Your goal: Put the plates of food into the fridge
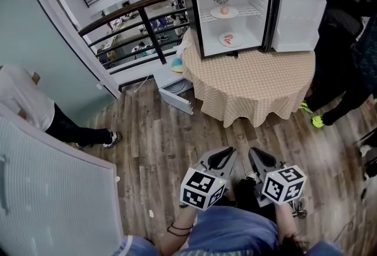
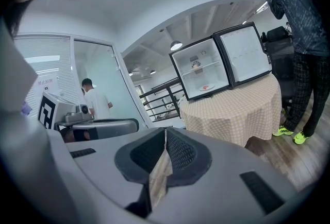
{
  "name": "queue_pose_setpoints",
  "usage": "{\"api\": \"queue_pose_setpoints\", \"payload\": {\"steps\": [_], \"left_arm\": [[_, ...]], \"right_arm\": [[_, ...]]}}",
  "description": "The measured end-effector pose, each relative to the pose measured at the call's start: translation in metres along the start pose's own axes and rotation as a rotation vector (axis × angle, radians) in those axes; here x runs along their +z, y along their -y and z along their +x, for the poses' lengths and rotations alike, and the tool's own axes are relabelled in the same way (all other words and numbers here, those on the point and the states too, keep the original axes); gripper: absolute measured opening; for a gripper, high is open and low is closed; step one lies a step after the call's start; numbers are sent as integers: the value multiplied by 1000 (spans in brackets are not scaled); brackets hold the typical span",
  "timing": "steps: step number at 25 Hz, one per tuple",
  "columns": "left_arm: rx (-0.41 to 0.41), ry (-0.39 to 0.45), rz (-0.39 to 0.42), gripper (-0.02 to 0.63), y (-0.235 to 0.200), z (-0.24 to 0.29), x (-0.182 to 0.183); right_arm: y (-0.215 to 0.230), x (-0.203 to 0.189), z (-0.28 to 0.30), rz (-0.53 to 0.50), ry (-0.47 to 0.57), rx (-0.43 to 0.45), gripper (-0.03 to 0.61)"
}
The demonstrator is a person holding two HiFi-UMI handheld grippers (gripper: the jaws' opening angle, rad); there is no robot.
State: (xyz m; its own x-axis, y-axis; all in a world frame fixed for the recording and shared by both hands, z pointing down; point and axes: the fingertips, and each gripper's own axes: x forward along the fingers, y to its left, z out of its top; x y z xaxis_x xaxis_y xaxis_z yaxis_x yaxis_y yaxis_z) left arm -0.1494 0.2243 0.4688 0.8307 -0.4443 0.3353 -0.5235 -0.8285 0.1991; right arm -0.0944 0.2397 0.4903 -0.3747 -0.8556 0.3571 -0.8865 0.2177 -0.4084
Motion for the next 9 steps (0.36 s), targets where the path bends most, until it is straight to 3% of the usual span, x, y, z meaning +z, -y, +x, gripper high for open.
{"api": "queue_pose_setpoints", "payload": {"steps": [9], "left_arm": [[5, 3, -1, 37, -2, 2, 1]], "right_arm": [[3, 0, 0, 2, -5, -5, 25]]}}
